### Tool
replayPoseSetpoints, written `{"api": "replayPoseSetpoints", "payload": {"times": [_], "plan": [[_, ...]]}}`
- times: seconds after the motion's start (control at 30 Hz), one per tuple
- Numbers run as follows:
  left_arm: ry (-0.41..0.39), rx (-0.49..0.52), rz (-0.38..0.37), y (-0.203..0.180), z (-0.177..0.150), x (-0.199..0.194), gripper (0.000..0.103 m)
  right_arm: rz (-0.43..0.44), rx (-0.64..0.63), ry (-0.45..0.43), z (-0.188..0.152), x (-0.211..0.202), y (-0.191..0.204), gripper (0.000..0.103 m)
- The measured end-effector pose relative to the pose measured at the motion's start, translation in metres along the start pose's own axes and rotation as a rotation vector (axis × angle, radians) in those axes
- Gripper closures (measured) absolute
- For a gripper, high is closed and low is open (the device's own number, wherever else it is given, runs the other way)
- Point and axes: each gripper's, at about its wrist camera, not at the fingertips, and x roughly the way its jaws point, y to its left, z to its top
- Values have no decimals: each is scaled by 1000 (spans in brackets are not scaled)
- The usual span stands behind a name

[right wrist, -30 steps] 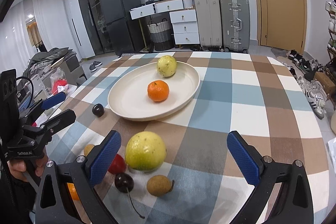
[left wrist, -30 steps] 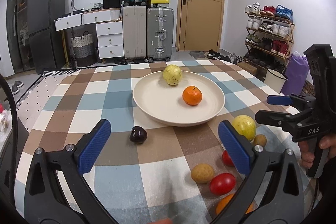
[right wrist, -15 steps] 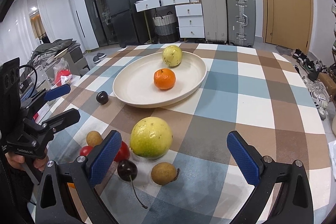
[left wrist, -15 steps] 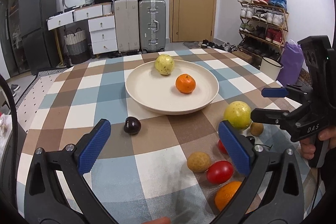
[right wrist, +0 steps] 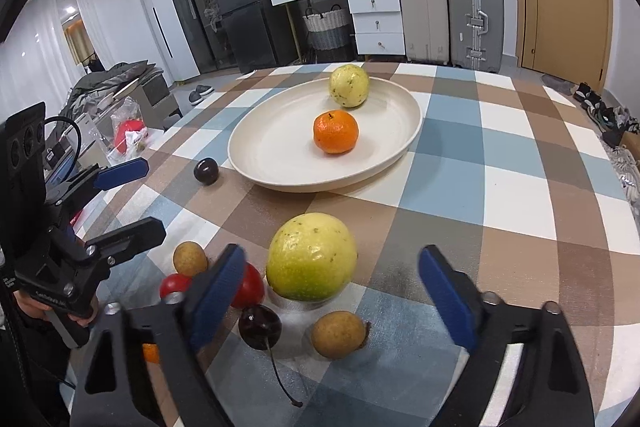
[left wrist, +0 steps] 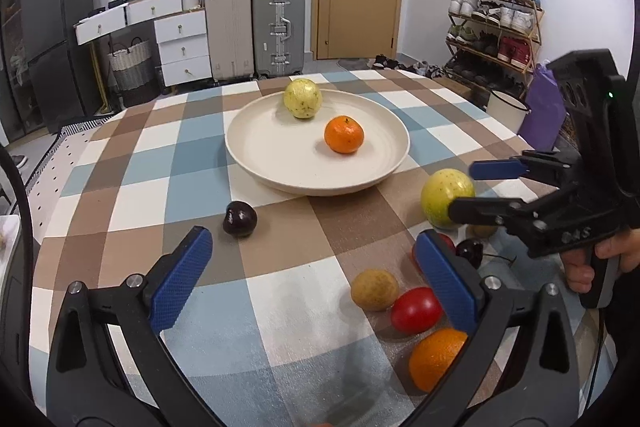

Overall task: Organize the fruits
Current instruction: 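Grasp the pomelo with the right gripper while the left gripper grasps a brown kiwi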

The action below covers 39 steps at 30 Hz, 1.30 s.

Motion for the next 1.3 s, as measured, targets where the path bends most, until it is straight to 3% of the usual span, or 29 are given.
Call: {"api": "replayPoseSetpoints", "payload": {"times": [0.27, 0.47, 0.63, 0.8, 1.03, 1.13, 1.3], "plan": [[56, -7, -55, 2, -4, 7, 6, 44, -18, 32, 1, 10, 5, 50], [114, -28, -101, 5, -6, 17, 19, 43, -28, 26, 0, 9, 7, 52], [141, -54, -124, 9, -8, 24, 37, 34, -22, -8, 1, 2, 5, 52], [145, -61, -135, 10, -9, 26, 38, 27, -4, -23, 1, -2, 0, 52], [120, -125, -58, 29, -7, 24, 38, 19, 7, -32, 1, -4, -3, 52], [110, -146, -99, 33, -7, 20, 38, 20, 8, -34, 1, -5, -3, 52], [142, -66, -152, 15, -10, 24, 38, 20, 5, -34, 1, -5, -2, 52]]}}
